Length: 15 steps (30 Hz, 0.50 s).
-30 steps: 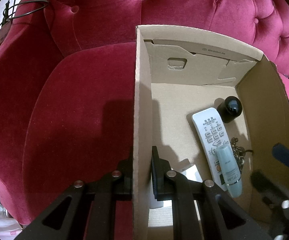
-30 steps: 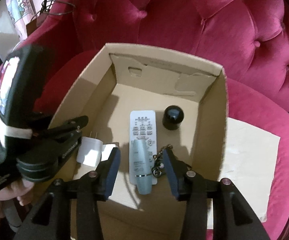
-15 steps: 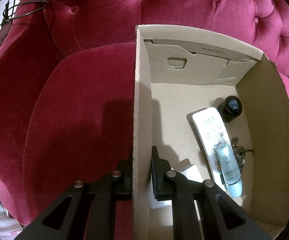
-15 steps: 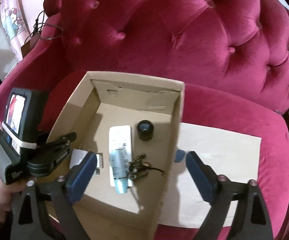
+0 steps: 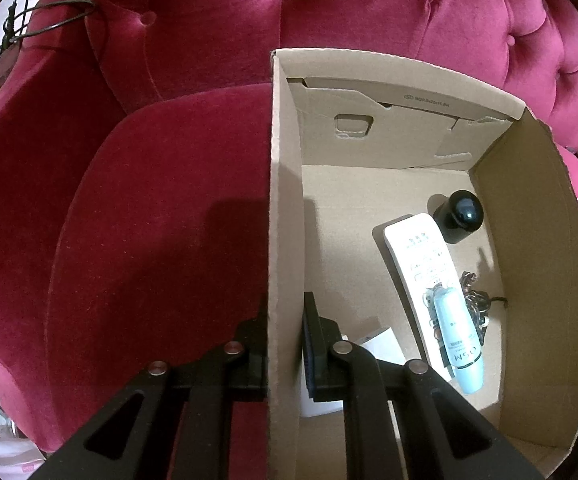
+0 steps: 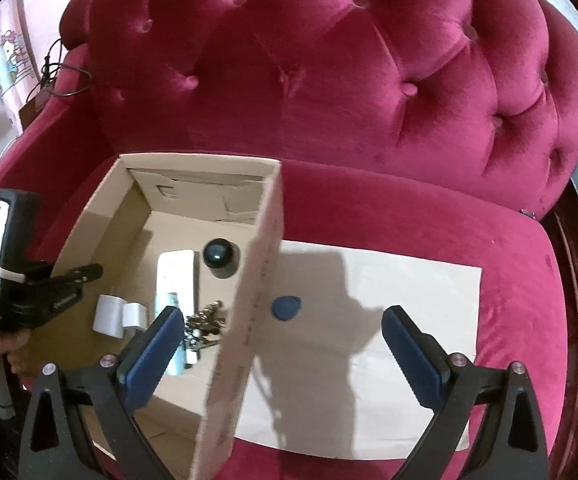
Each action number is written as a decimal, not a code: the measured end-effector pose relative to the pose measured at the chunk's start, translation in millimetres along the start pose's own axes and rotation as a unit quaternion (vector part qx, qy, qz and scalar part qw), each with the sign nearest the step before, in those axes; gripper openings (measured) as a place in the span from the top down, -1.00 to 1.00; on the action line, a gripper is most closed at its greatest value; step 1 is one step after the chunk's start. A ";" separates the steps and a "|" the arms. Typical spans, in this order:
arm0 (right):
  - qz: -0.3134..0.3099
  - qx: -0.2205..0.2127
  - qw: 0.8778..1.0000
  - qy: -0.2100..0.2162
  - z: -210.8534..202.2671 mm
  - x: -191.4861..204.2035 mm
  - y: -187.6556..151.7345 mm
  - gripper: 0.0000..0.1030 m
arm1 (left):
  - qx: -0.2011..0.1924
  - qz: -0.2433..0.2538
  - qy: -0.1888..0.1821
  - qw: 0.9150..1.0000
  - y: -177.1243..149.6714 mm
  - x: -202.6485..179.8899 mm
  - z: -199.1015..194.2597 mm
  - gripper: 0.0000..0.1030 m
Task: Organize rigid objects
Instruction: 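Move the right gripper back over the blue key fob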
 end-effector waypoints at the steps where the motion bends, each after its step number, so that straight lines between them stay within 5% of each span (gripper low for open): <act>1: 0.003 0.001 1.000 0.000 0.8 -3.6 -0.5 -0.96 | 0.001 -0.001 -0.003 1.000 0.3 2.1 0.4 0.75; 15: -0.050 0.021 0.998 0.030 37.2 -27.7 0.2 -0.96 | 0.006 0.009 -0.008 1.000 2.5 5.5 1.1 0.75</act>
Point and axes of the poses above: each gripper's, at about its wrist camera, not at the fingertips, and z roughly the way its jaws point, x to its left, y to its top, the point moved 1 cm from there along z, roughly the way its jaws point, and after that the axes turned 4 degrees about x, right-handed, at the moved point
